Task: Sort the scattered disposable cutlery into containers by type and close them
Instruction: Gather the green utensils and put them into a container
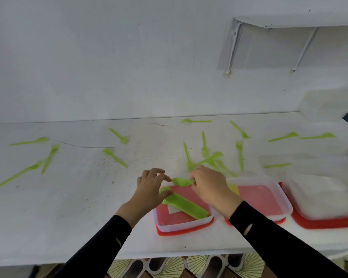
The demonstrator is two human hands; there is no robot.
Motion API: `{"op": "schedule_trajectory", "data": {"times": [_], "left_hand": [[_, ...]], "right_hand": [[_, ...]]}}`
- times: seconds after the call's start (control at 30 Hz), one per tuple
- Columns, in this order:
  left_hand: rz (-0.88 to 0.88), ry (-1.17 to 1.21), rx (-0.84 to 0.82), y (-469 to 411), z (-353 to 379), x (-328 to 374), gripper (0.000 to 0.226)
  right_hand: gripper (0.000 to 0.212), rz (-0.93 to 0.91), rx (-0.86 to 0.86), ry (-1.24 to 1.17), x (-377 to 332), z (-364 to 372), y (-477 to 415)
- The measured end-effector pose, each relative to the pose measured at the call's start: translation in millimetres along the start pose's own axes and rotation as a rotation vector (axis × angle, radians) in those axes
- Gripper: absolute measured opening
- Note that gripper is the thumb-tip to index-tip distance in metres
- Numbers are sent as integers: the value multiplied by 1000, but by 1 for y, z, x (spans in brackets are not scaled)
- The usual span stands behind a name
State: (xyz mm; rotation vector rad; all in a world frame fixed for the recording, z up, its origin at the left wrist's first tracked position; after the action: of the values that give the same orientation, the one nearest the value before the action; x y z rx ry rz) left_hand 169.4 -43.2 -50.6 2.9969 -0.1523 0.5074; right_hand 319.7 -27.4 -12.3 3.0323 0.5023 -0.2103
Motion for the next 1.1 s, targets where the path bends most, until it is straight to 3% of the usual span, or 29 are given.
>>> {"op": "schedule_trajectory", "data": {"times": [0.2, 0.5, 0.7, 0.87, 1.03, 1.1], "left_hand": [[168, -79, -47, 4, -2, 5, 55], [225, -295, -134, 7, 6, 6, 50], [257, -281, -200, 2, 12, 7, 50], [257, -213, -242, 2, 21, 6, 46], [247, -202, -263, 2, 20, 7, 48], [232, -152, -277, 1, 21, 6, 48]], "right_hand": [[24, -73, -123, 87, -32, 31, -15], [19, -11, -263, -263, -34, 63, -17], [29, 39, -360, -53, -10, 62, -6], [29, 45, -296, 85, -16, 59, -1], [16, 58, -421, 27, -14, 69, 0], [19, 66, -491, -19, -10, 71, 2]]}}
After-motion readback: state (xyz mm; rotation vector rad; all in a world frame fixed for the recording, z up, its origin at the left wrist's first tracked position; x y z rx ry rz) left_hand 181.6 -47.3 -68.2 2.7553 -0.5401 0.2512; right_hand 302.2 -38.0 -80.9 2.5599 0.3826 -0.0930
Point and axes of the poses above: each hand's wrist, its own y-axis away from the middle knuckle, its own z-axis out of the palm, x = y × z, the point moved 10 cm from there along -y, towards the middle knuckle
